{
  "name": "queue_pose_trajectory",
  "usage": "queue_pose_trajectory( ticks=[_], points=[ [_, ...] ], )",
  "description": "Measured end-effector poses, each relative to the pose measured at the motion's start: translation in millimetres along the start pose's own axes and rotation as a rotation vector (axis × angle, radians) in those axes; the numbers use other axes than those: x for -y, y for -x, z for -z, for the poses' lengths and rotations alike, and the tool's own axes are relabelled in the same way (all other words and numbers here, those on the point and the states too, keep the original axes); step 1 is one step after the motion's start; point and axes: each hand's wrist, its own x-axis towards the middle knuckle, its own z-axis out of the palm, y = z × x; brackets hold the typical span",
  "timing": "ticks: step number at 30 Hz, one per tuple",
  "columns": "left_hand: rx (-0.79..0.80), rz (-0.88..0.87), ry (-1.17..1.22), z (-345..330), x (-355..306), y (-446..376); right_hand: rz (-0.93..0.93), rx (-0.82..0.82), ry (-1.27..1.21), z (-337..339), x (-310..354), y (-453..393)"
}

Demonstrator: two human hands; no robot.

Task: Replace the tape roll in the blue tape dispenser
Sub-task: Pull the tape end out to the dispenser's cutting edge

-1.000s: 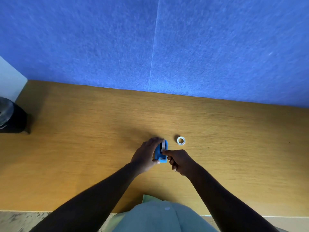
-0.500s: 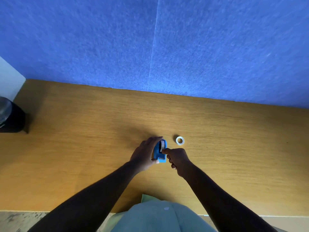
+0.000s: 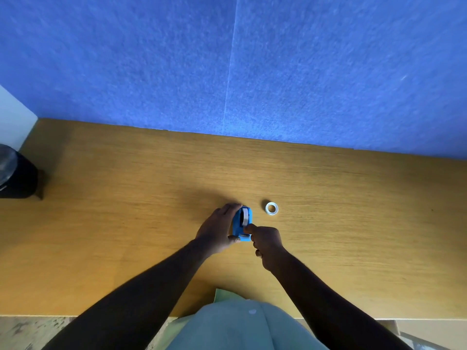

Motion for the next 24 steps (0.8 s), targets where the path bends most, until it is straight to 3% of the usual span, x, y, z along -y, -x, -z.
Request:
queue_pose_trajectory(
  ticks=[11,24],
  points=[
    [-0.024,0.004,-0.013,1.4,-2.3,2.1,0.018,-0.035,-0.005,-0.9,-9.4,8.1],
    [-0.014,-0.019,-0.014,5.1,-3.9,5.4,0.182,-0.021,0.071,1.1,-32.1,13.9]
  ],
)
